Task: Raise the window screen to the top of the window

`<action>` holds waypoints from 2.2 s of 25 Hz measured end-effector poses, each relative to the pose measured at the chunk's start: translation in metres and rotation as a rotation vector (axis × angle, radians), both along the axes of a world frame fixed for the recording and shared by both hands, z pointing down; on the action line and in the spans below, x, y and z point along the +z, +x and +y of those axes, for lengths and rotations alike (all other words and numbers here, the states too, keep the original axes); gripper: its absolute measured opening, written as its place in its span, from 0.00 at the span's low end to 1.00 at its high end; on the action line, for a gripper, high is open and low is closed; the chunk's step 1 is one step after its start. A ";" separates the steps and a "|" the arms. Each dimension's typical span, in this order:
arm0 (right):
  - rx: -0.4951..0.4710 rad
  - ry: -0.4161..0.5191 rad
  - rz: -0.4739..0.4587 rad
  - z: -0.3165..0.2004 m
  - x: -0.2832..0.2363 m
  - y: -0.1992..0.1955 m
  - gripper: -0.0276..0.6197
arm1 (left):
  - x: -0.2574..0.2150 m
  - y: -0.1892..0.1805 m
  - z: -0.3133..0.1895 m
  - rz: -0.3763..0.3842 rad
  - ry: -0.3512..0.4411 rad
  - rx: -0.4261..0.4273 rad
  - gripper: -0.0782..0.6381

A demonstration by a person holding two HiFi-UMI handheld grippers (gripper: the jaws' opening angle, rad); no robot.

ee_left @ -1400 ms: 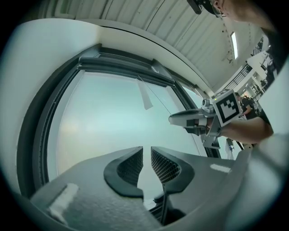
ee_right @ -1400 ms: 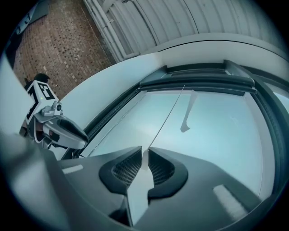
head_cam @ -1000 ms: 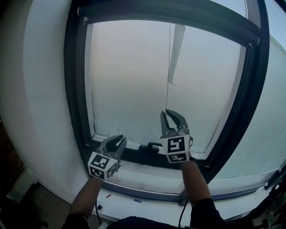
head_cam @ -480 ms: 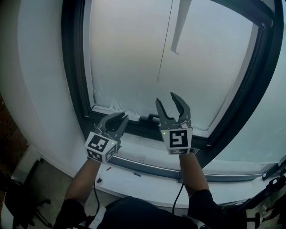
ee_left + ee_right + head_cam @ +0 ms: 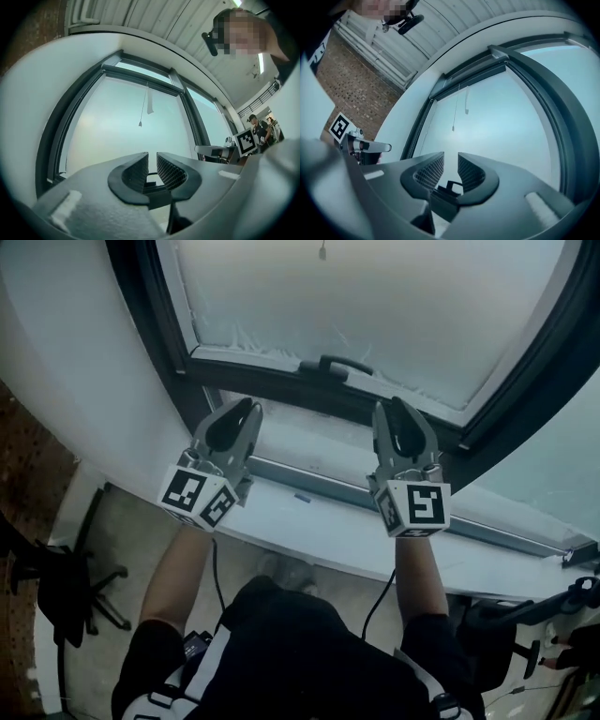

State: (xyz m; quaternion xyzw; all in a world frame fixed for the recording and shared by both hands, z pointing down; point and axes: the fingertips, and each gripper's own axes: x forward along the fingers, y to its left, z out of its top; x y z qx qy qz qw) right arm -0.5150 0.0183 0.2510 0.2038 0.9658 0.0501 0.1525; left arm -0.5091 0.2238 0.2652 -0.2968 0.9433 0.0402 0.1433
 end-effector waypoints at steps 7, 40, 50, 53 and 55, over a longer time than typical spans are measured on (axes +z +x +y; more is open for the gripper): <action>0.065 0.021 0.095 -0.026 0.069 0.049 0.16 | 0.039 0.040 0.013 0.048 -0.006 0.004 0.19; 0.235 -0.096 0.267 0.001 0.142 0.253 0.05 | 0.109 0.188 0.069 0.134 0.026 0.153 0.19; 0.181 -0.054 0.275 -0.008 0.167 0.236 0.05 | 0.127 0.180 0.045 0.152 0.039 0.137 0.19; 0.177 -0.069 0.277 -0.014 0.166 0.227 0.05 | 0.122 0.174 0.043 0.141 0.044 0.131 0.19; 0.172 -0.073 0.271 -0.016 0.165 0.222 0.05 | 0.120 0.170 0.042 0.136 0.046 0.124 0.19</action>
